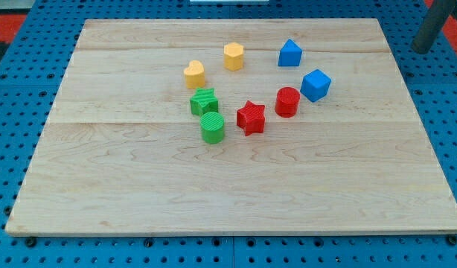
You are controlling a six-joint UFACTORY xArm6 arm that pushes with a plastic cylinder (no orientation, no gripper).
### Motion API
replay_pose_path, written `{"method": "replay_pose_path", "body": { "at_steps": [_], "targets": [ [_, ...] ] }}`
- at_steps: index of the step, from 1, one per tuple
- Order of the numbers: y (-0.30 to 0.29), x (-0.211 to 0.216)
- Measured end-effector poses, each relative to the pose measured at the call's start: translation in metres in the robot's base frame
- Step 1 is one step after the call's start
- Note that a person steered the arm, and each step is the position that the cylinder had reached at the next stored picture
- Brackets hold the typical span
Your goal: Nudge the blue triangle down
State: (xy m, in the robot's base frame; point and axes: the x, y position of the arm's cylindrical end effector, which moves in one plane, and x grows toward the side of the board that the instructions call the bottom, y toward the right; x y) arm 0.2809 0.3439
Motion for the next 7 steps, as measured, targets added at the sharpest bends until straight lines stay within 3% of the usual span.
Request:
{"method": "replay_pose_path", "body": {
  "at_steps": [3,4,6,7],
  "targets": [
    [-0.015,0.003],
    [-0.056,0.027],
    [-0.169,-0.019],
    [-0.224,-0.010]
  ]
}}
